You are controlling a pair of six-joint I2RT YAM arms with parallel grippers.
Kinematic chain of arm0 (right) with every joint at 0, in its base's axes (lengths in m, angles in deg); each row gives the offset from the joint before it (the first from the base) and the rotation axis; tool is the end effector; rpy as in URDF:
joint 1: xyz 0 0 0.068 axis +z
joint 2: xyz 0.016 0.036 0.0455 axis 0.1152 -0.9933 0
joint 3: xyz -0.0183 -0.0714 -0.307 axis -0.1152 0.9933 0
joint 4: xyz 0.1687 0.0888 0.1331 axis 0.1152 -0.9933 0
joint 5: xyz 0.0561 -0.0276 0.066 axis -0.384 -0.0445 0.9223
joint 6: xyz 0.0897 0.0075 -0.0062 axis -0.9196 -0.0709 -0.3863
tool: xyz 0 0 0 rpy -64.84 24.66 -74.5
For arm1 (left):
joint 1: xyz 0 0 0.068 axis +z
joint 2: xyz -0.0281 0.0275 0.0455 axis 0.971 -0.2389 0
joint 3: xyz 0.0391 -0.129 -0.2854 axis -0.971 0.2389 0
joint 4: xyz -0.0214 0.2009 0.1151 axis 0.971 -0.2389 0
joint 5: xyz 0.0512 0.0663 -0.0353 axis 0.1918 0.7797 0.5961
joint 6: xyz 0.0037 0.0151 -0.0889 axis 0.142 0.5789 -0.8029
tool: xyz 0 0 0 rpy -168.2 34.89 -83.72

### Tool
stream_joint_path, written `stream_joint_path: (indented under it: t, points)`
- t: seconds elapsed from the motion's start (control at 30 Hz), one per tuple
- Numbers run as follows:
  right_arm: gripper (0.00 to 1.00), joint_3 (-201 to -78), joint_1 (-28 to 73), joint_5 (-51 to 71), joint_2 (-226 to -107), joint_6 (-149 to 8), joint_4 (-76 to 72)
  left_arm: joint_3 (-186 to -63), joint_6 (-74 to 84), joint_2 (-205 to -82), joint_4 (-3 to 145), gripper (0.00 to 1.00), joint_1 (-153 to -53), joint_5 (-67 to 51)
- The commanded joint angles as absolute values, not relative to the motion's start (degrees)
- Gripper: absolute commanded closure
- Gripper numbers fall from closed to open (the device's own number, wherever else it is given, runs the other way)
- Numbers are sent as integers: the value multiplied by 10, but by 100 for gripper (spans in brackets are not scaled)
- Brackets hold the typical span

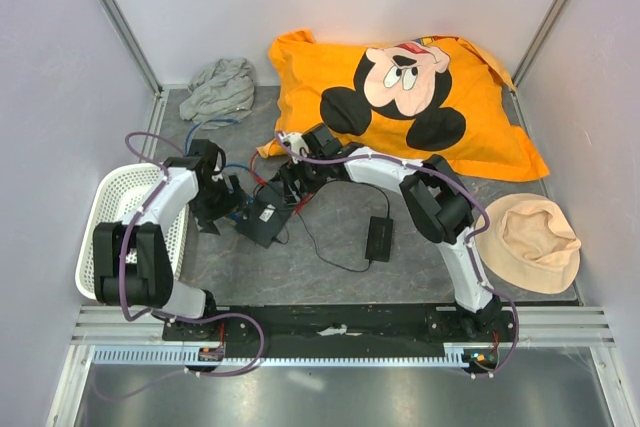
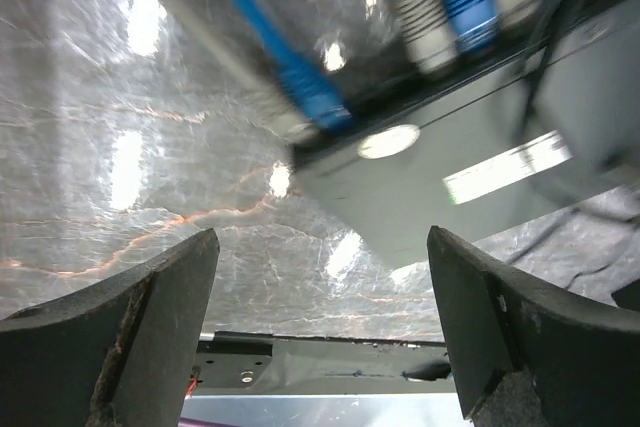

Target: Pull the plug from the switch port

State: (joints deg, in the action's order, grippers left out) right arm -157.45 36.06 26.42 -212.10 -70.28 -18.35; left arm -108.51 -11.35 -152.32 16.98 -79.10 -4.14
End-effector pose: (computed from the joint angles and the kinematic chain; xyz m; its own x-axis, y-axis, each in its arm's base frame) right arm 0.3533 0.3710 0.1782 -0.6513 -0.4640 -0.6005 -0.7442 0.5452 0.3859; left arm 0.2324 -0.0177 0.2194 -0.9006 -0.4187 -0.1172 -0.4021 0.9046 -0.1415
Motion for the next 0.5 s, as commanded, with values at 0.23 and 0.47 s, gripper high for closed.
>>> stream_joint_path:
  t: [0.23,0.47]
  points:
    - [2,-1537,302,263,-2040,-611,-228,-995,-60,-1431,333,9,-812,-122]
    - [2,-1424,310,249,-1871,-513,-166,-1013,-64,-1408,367,10,-786,-129]
